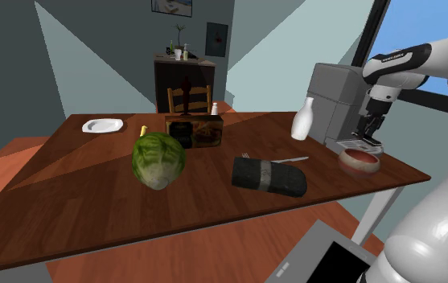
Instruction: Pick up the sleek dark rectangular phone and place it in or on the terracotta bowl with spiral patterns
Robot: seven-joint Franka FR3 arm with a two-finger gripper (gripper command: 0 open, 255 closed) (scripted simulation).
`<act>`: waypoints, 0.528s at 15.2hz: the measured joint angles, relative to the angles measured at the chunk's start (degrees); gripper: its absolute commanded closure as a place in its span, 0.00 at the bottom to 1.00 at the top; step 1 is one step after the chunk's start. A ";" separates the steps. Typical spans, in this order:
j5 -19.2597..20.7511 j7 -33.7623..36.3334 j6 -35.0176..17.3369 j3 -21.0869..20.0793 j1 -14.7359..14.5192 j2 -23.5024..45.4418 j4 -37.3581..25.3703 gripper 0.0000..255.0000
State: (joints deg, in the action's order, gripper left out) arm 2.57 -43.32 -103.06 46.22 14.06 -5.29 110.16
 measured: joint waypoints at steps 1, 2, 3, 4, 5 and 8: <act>-1.18 -2.26 -0.13 1.19 0.58 1.85 -1.15 1.00; -1.53 -3.09 -0.43 1.60 0.85 2.39 -1.22 1.00; -1.76 -3.59 -0.99 1.83 1.00 2.74 -0.90 1.00; -2.01 -3.93 -1.52 1.97 1.09 3.10 -0.62 1.00; -2.23 -4.16 -2.12 2.06 1.14 3.41 -0.23 1.00; -2.93 -4.89 -4.35 2.33 1.33 4.36 1.38 1.00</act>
State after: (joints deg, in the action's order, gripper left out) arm -0.36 -48.21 -107.41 48.55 15.39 -0.93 111.55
